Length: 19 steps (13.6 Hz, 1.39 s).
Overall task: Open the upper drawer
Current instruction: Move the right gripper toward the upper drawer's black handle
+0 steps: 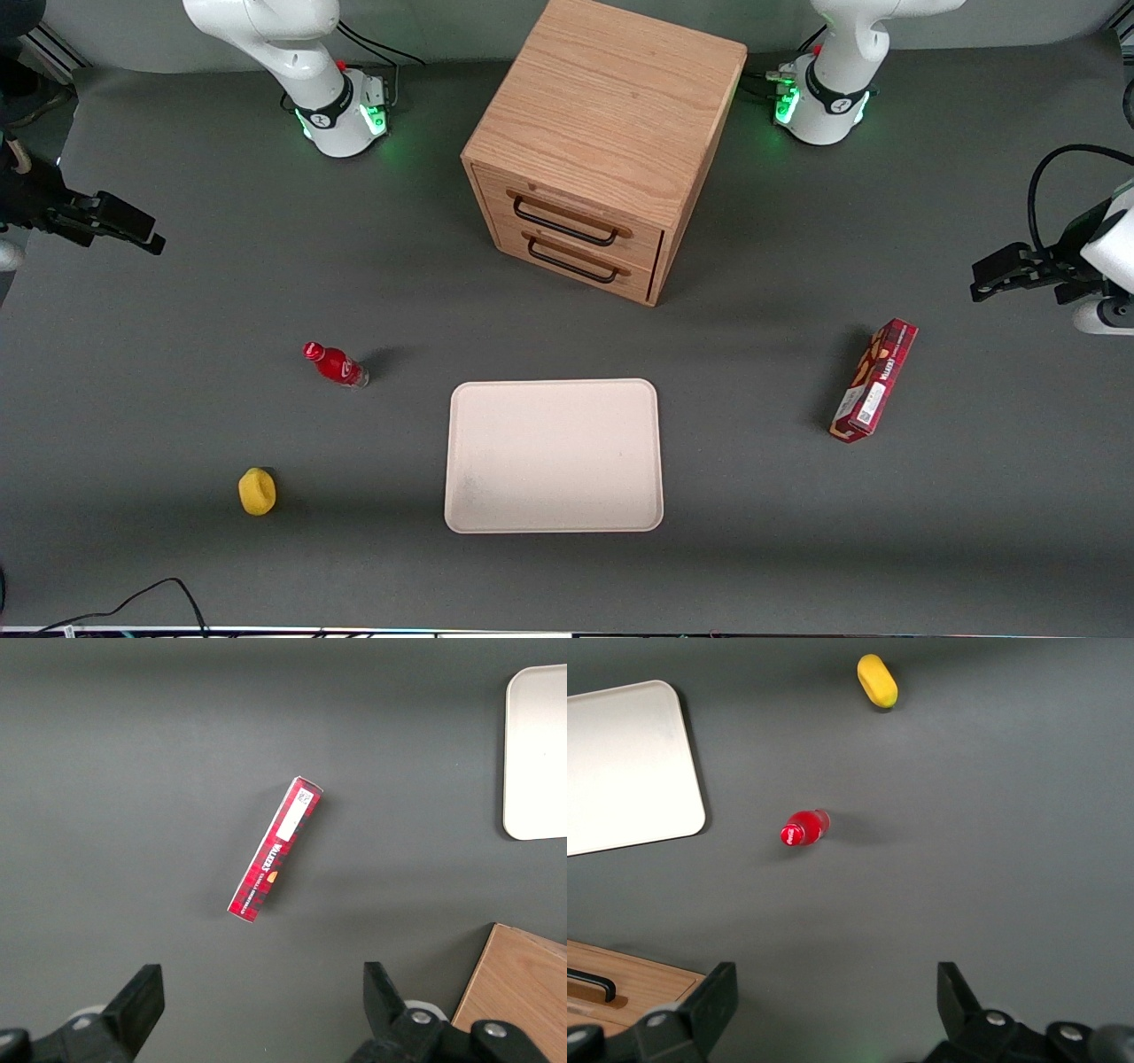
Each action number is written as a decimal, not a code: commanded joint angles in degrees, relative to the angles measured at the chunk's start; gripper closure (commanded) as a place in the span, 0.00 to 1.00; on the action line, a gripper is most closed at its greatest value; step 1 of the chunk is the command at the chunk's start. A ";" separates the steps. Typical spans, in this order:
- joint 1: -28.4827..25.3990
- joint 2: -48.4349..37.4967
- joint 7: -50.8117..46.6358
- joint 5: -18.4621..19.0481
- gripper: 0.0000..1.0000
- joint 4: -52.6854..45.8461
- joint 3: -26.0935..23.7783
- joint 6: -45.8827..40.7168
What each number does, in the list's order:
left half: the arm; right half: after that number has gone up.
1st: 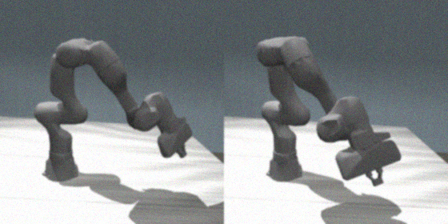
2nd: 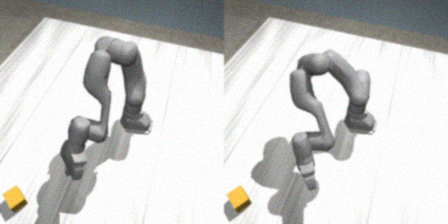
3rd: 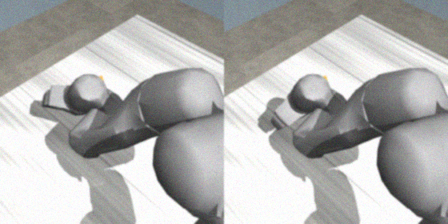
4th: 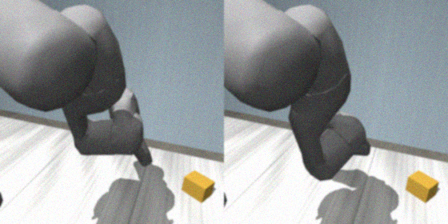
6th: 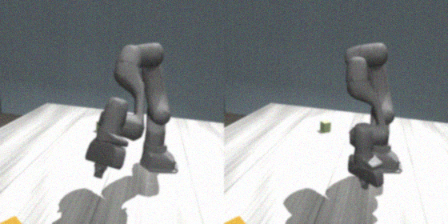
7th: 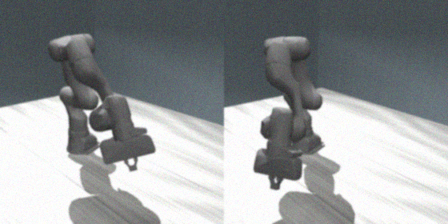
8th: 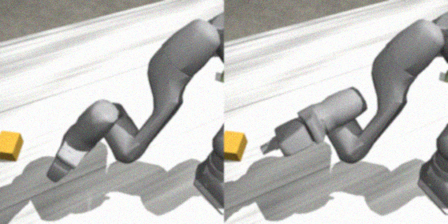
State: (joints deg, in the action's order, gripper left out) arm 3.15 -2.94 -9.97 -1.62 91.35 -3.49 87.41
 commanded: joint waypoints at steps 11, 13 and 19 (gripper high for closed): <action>-12.47 3.27 11.15 -10.22 0.00 -1.70 -5.80 -0.48; -12.03 8.36 15.67 -15.67 0.00 -5.29 -10.99 -0.39; -13.61 24.89 16.21 -9.66 0.00 -13.74 -27.51 5.12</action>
State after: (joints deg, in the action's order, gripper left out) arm -9.86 16.46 4.90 -14.95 82.36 -26.87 91.47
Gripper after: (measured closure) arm 0.000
